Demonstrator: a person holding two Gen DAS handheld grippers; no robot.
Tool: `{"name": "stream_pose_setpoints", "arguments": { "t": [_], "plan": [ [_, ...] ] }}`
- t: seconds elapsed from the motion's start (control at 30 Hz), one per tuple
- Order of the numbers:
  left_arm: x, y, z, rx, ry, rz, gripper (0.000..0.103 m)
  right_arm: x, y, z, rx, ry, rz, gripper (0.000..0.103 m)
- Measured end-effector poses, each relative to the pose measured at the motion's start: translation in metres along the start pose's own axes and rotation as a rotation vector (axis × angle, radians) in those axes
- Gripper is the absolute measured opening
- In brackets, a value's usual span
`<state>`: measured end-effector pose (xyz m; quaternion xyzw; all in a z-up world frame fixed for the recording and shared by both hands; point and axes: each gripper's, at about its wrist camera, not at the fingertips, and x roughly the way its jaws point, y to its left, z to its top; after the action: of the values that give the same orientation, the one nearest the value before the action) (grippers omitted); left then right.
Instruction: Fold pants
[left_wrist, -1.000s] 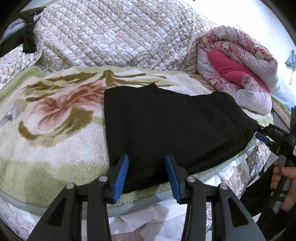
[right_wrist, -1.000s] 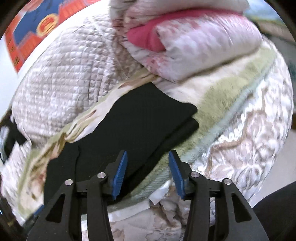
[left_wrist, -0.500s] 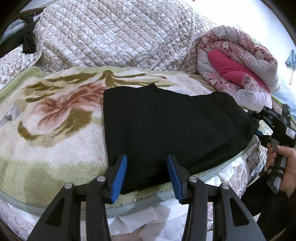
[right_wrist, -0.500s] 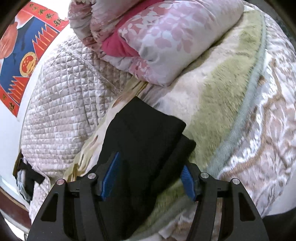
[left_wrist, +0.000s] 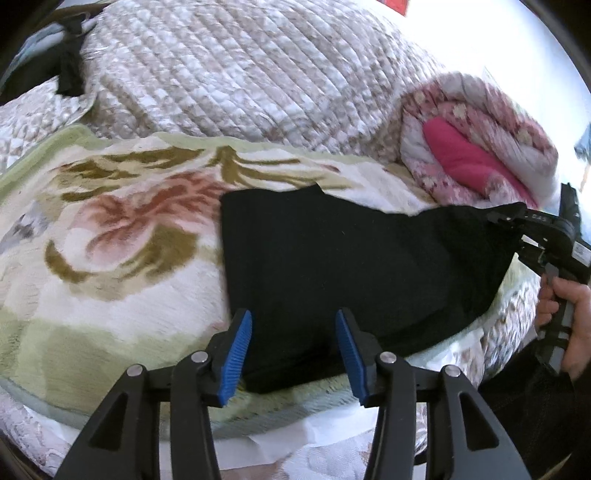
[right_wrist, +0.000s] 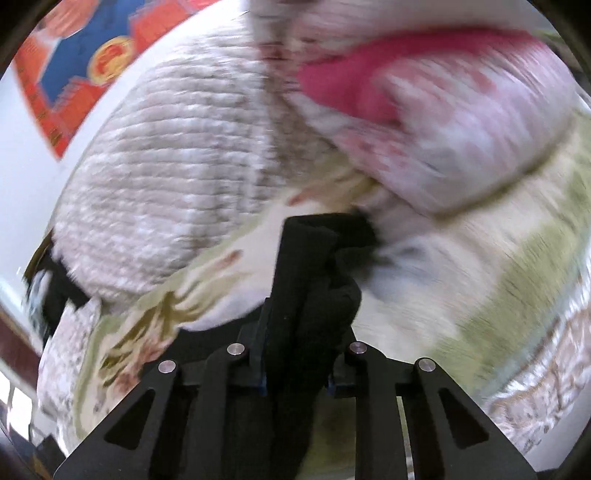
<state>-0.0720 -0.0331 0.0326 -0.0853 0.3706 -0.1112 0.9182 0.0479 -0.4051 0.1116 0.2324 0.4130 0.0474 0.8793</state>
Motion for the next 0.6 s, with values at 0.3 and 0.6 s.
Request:
{"name": "stream_pose_setpoints", "arguments": {
  "t": [0.3,0.6],
  "plan": [
    [-0.015,0.044,0.014,-0.144,-0.045,0.070,0.050,0.024,0.139,-0.042,-0.330,0.082,0.204,0.021],
    [-0.022,0.064,0.011,-0.199,-0.049,0.099,0.050,0.082,0.174,-0.154,-0.575,0.348,0.286,0.021]
  ]
}}
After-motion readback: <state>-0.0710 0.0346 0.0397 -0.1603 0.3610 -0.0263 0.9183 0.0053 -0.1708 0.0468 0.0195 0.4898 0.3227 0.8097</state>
